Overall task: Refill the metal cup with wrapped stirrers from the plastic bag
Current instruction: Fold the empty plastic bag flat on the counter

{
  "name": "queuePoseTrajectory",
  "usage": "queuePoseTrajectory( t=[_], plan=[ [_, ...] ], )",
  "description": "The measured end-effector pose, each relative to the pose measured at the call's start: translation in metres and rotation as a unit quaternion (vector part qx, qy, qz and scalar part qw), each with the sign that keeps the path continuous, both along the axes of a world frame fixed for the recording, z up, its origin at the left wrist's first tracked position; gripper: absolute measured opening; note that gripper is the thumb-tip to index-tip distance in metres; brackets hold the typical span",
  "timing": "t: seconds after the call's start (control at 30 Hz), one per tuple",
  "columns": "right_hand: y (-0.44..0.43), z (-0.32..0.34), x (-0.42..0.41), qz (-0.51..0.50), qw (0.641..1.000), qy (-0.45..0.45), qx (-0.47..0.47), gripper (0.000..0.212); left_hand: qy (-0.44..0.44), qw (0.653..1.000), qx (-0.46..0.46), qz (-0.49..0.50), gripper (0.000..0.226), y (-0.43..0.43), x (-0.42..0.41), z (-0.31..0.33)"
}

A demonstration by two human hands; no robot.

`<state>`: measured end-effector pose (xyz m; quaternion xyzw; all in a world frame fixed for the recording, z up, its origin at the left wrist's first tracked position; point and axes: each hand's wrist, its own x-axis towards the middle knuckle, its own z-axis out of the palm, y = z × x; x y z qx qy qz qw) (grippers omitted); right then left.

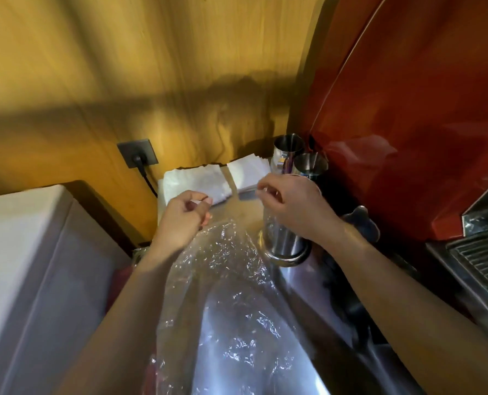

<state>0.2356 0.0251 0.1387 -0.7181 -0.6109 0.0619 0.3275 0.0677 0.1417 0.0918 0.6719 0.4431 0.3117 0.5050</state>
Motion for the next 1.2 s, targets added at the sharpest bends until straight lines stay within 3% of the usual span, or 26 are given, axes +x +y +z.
queuePoseTrajectory(
  t=[0.1,0.2,0.3,0.43,0.5,0.53,0.6,0.7,0.83,0.9,1.0,1.1,1.2],
  plan=[
    [0.002,-0.029,-0.026,0.041,0.997,-0.014,-0.067,0.018,0.073,0.996,0.022,0.053,0.014,-0.005,-0.041,-0.02],
    [0.0,-0.066,-0.046,0.059,0.985,-0.089,-0.139,0.015,0.141,0.984,0.027,0.11,0.015,-0.017,-0.079,-0.04],
    [-0.004,-0.098,-0.057,0.038,0.98,-0.084,-0.179,0.015,0.179,0.971,0.022,0.16,0.025,-0.032,-0.111,-0.064],
    [-0.011,-0.133,-0.055,-0.05,0.967,-0.09,-0.233,0.033,0.242,0.943,-0.068,0.217,0.072,-0.047,-0.14,-0.1],
    [-0.017,-0.146,-0.054,-0.103,0.96,-0.066,-0.25,0.053,0.205,0.931,-0.167,0.251,0.09,-0.054,-0.15,-0.114],
    [-0.02,-0.152,-0.053,-0.126,0.958,-0.054,-0.253,0.056,0.151,0.931,-0.215,0.253,0.09,-0.057,-0.155,-0.118],
    [-0.022,-0.158,-0.05,-0.156,0.953,-0.012,-0.258,0.048,0.071,0.935,-0.274,0.214,0.065,-0.064,-0.162,-0.122],
    [-0.023,-0.16,-0.045,-0.146,0.939,0.135,-0.28,0.019,0.039,0.948,-0.238,0.206,0.014,-0.071,-0.162,-0.125],
    [-0.023,-0.163,-0.044,-0.123,0.931,0.288,-0.185,0.034,-0.023,0.954,-0.101,0.28,0.015,-0.075,-0.159,-0.122],
    [-0.023,-0.161,-0.043,-0.11,0.92,0.344,-0.152,0.028,-0.061,0.955,-0.142,0.254,0.011,-0.077,-0.163,-0.118],
    [-0.03,-0.162,-0.042,-0.057,0.89,0.412,-0.189,0.019,-0.053,0.962,-0.215,0.16,0.012,-0.084,-0.17,-0.117],
    [-0.041,-0.163,-0.044,-0.026,0.85,0.474,-0.227,0.015,-0.058,0.97,-0.189,0.141,0.012,-0.088,-0.171,-0.112],
    [-0.047,-0.15,-0.042,-0.043,0.829,0.528,-0.178,0.011,-0.053,0.978,-0.158,0.124,0.019,-0.085,-0.168,-0.106]
  ],
)
